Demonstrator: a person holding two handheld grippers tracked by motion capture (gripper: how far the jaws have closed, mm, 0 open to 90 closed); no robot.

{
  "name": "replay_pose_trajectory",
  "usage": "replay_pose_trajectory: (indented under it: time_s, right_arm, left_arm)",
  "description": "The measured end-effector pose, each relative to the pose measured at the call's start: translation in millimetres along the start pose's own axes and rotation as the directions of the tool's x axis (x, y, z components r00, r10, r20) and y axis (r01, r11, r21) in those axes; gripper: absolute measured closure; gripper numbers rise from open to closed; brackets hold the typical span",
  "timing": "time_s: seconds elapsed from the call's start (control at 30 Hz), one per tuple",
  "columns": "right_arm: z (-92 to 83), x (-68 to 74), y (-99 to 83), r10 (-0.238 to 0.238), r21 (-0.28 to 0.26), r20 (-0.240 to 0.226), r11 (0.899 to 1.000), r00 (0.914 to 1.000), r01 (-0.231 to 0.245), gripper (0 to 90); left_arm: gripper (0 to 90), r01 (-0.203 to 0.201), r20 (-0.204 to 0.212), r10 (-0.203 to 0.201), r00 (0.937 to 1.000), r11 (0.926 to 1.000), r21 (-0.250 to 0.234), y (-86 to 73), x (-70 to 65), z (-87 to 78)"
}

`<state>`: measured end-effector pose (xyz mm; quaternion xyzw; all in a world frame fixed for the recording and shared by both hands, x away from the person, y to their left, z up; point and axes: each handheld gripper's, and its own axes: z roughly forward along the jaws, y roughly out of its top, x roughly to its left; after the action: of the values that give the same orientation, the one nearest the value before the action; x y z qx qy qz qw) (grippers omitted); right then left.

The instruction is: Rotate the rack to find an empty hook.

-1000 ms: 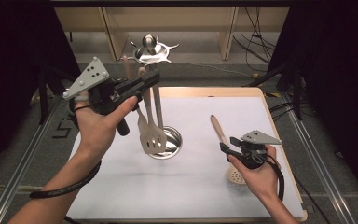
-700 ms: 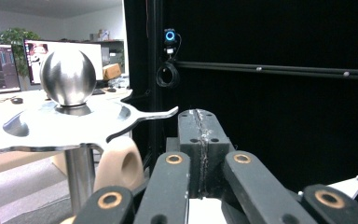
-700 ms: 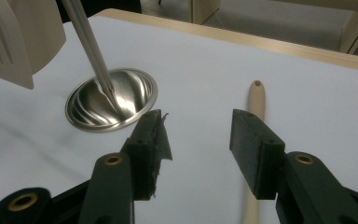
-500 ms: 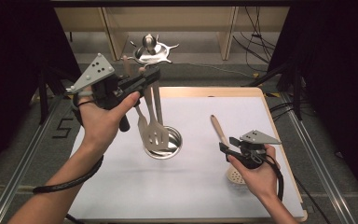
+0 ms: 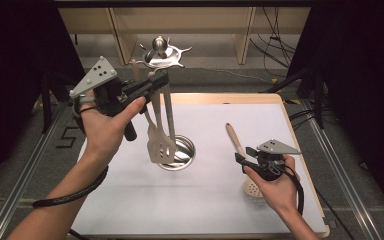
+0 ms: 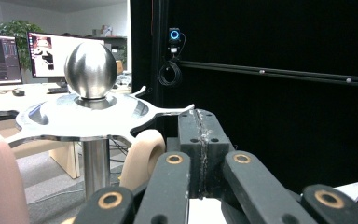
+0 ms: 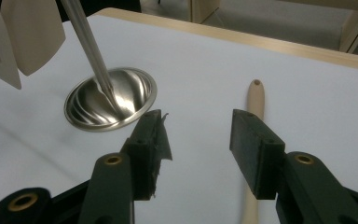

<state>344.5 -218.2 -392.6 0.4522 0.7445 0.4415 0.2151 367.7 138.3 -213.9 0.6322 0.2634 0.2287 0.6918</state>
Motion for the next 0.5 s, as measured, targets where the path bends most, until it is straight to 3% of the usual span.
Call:
replay_pose_trajectory:
  time_s: [0.5]
  right_arm:
    - [3.6, -0.5, -1.2, -0.018, -0.019, -0.004, 1.0, 0.9998, 0.018, 54.4]
  left_arm:
    - [89.2, -0.007, -0.008, 0.007, 0.9999, 1.0, 0.004, 2.9, 3.4, -10.5]
